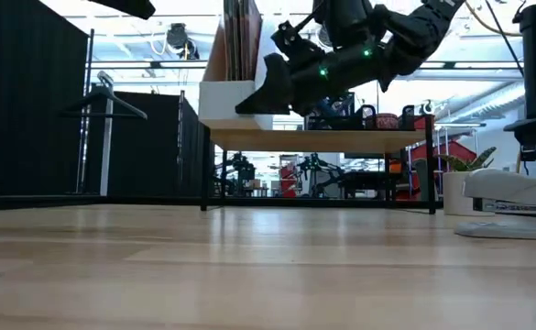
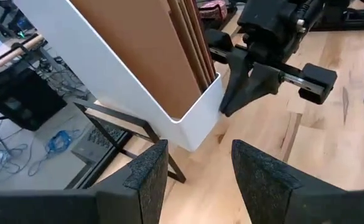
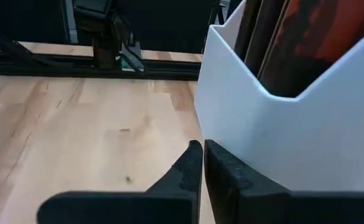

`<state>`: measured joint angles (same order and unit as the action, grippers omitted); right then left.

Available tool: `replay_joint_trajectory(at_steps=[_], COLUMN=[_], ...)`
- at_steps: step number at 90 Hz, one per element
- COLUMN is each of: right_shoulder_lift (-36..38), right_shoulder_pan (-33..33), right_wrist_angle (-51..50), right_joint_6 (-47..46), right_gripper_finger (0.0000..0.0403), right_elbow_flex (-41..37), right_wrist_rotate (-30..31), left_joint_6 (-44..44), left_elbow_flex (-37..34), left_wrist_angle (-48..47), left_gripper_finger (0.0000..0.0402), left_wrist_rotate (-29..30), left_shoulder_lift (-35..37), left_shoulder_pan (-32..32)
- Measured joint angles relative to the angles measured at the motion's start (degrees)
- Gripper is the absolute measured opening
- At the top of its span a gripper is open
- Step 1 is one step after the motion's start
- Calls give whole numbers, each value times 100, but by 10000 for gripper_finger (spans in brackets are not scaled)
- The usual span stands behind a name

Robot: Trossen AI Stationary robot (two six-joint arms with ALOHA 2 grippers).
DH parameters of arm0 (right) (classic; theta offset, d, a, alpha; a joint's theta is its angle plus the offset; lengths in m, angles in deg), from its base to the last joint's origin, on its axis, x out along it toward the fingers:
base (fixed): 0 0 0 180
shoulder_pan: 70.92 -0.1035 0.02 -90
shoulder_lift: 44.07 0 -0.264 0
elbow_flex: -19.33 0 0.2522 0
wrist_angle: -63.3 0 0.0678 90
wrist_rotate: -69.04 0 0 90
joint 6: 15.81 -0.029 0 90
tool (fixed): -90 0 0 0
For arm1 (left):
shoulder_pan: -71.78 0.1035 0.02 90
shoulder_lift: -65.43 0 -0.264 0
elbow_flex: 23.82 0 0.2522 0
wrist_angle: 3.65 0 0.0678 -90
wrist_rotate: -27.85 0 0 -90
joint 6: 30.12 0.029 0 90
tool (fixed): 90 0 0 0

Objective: Stock shelves
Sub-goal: Put the white bookshelf on the shelf

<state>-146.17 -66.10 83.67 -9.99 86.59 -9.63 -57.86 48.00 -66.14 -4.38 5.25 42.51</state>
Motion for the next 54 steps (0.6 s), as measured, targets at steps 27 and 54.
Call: replay_joint_trajectory(at_steps=[27,54], right_shoulder_lift=[7,7], right_shoulder_pan=[120,156], right_wrist_angle=[-47,-151], right_joint_6=[227,327], right_gripper_finger=[0,0], right_elbow_flex=[0,0], right_wrist_rotate=[23,63], left_joint_6=[0,-1], left_elbow_flex=[0,0], left_wrist_angle=[-7,-35], left_gripper_finger=[164,164], left_wrist_rotate=[130,134], left_shoulder_lift=[0,0], left_shoulder_pan=[0,0])
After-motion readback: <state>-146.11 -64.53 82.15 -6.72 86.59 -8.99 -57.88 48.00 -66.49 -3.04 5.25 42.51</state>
